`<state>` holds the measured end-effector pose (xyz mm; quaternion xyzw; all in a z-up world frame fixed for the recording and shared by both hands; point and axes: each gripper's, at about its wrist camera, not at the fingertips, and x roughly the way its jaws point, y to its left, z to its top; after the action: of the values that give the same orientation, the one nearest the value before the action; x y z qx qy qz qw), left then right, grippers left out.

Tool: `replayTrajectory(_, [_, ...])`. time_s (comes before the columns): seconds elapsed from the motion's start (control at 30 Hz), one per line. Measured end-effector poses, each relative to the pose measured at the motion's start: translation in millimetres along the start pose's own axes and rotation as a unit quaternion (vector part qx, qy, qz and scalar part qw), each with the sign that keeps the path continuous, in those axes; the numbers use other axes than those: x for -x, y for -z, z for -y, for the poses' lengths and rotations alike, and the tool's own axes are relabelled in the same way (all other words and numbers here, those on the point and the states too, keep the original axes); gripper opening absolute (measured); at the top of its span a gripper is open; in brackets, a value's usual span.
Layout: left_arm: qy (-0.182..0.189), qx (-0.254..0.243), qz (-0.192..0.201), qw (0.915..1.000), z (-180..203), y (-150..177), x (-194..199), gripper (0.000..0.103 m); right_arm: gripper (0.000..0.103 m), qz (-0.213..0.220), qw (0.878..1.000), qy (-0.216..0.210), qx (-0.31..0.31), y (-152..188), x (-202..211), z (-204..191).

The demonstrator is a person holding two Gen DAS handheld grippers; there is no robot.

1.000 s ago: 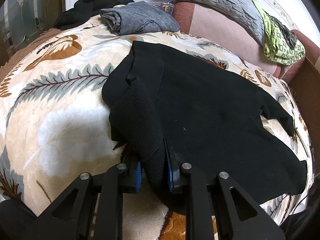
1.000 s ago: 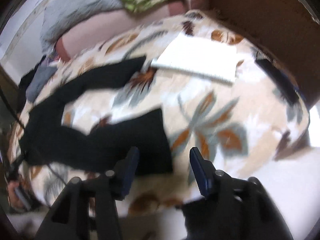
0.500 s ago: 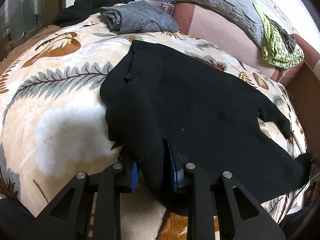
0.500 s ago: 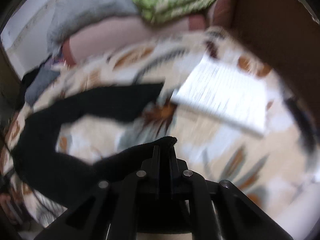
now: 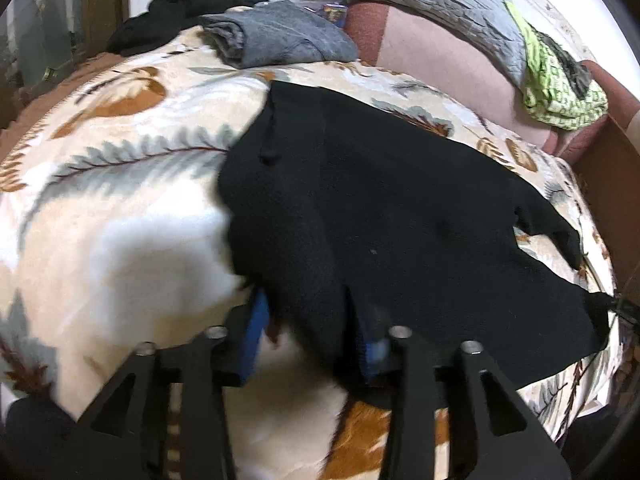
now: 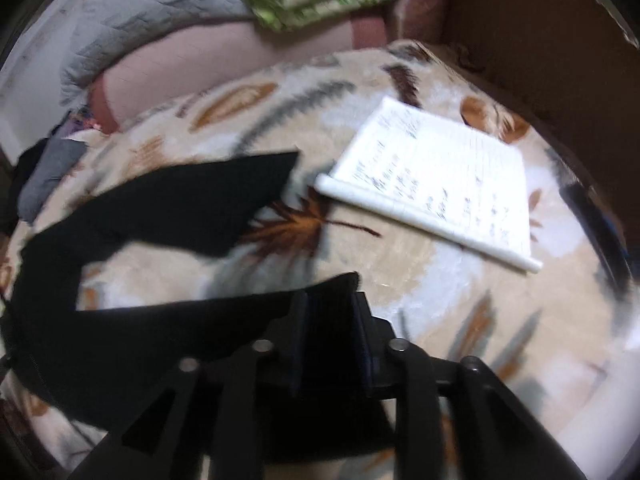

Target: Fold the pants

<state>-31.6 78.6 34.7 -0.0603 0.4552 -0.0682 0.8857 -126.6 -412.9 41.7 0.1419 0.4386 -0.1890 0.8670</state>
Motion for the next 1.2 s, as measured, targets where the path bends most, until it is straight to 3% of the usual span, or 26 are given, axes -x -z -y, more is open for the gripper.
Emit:
replayTrajectory(0.1, [-0.007,-0.004,0.015,0.9999,-5.7,-1.8,15.3,0.049,0.029,0.019,0.999,-0.034,0.016,-2.3,19.7,-17.4])
replayTrajectory(0.23, [-0.018,-0.026,0.038,0.9988,-3.2,-6.3,35.5,0.049,0.036,0.019,0.993,-0.112,0.039,0.4,32.9,-57.9])
replayTrajectory(0.33, [-0.023,-0.037,0.056,0.9975,1.5,-10.8,43.4,0.059,0.036,0.006,0.986,-0.147,0.085,6.7,31.3,-102.8])
replayTrajectory(0.53, [-0.052,-0.025,0.005,0.9983,-8.4,-6.9,11.4,0.061,0.04,-0.039,0.964,-0.208,0.16,39.2,6.5,-179.6])
replayTrajectory(0.63, [-0.032,0.012,-0.022,0.9992,-26.7,-1.6,1.6,0.065,0.045,-0.083,0.959,-0.182,0.2,57.1,-19.5,-202.8])
replayTrajectory(0.73, [-0.018,0.018,-0.019,0.9995,-30.6,-5.5,11.8,0.066,0.045,-0.057,0.954,-0.177,0.234,56.6,-7.6,-214.7])
replayTrajectory(0.83, [-0.028,-0.01,0.009,0.9995,-21.2,-17.5,26.9,0.066,0.046,-0.049,0.955,-0.197,0.217,37.4,-3.3,-214.9])
replayTrajectory(0.9, [-0.001,-0.022,0.02,0.9995,-13.3,-30.6,33.1,0.067,0.047,-0.036,0.957,-0.196,0.212,20.0,-4.2,-216.8])
replayTrajectory(1.0, [0.034,-0.044,0.01,0.9984,1.2,-54.3,25.9,0.085,0.058,-0.014,0.955,-0.206,0.215,-12.3,-12.5,-221.2])
replayTrajectory(1.13, [0.047,-0.093,0.007,0.9945,24.9,-85.1,3.4,0.085,0.06,-0.001,0.952,-0.201,0.232,-51.8,-32.2,-234.4])
replayTrajectory(1.2, [0.049,-0.118,-0.001,0.9918,34.4,-104.6,-13.5,0.085,0.066,0.01,0.947,-0.192,0.257,-65.6,-42.0,-242.7])
